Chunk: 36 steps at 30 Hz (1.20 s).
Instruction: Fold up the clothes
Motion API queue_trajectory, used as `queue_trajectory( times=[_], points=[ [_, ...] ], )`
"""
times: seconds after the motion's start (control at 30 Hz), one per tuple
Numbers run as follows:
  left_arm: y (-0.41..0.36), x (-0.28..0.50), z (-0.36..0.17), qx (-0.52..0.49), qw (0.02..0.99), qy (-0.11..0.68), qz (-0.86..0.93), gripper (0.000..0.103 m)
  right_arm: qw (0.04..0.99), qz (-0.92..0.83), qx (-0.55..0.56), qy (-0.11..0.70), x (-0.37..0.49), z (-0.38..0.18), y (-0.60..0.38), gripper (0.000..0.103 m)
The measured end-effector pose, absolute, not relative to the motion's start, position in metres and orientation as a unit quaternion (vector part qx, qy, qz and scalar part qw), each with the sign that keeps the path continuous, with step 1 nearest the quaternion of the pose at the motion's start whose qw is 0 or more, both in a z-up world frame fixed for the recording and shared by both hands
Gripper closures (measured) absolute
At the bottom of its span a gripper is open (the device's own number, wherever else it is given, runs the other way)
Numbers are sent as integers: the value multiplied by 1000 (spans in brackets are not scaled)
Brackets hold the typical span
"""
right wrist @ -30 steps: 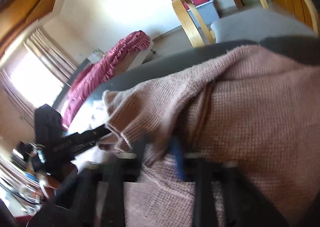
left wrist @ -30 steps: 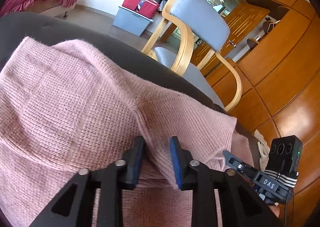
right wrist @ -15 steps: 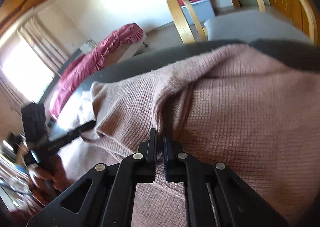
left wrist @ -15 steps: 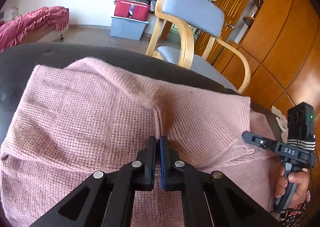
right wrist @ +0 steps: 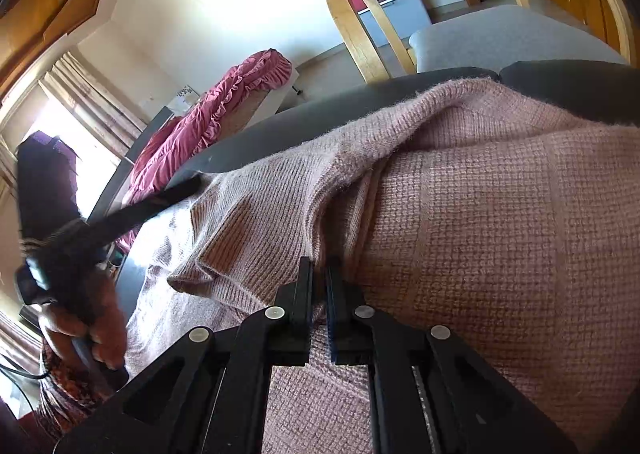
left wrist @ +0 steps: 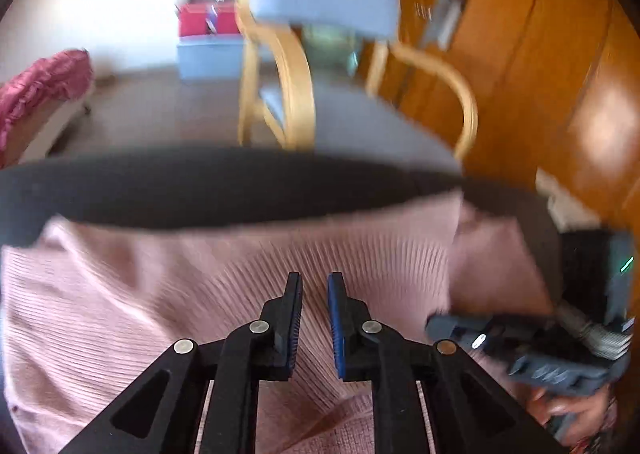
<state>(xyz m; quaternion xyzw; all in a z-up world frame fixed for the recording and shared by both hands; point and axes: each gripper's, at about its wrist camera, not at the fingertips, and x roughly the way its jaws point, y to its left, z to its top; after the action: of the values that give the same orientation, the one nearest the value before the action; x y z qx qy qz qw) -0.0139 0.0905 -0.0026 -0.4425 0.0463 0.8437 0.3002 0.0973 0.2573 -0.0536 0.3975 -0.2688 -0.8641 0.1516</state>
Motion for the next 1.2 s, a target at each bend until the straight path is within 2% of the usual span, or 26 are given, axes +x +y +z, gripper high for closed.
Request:
queue_trajectory(
  times=[0.27, 0.53, 0.7, 0.8, 0.93, 1.07, 1.13, 1.2],
  points=[
    [64, 45, -10, -379, 326, 146, 854, 89, 161, -853, 398, -296, 92, -56, 265, 99],
    [40, 31, -13, -381, 354, 41, 853, 88, 127, -863, 379, -307, 103, -38, 269, 94],
    [36, 39, -10, -368, 370, 26, 853, 88, 96, -935, 288, -186, 126, 20, 244, 93],
    [29, 36, -8, -364, 366, 7, 856, 88, 126, -933, 325, -91, 102, 23, 197, 93],
    [23, 29, -12, -389, 333, 11, 859, 87, 145, -914, 379, -19, 67, -1, 151, 93],
    [29, 29, -15, -398, 316, 74, 858, 84, 155, -895, 418, -8, 59, -27, 154, 93],
    [33, 36, -14, -383, 303, 131, 863, 83, 173, -893, 414, -25, 71, -31, 165, 94],
    [34, 38, -17, -373, 296, 152, 866, 82, 184, -891, 412, -44, 84, -35, 180, 94]
  ],
)
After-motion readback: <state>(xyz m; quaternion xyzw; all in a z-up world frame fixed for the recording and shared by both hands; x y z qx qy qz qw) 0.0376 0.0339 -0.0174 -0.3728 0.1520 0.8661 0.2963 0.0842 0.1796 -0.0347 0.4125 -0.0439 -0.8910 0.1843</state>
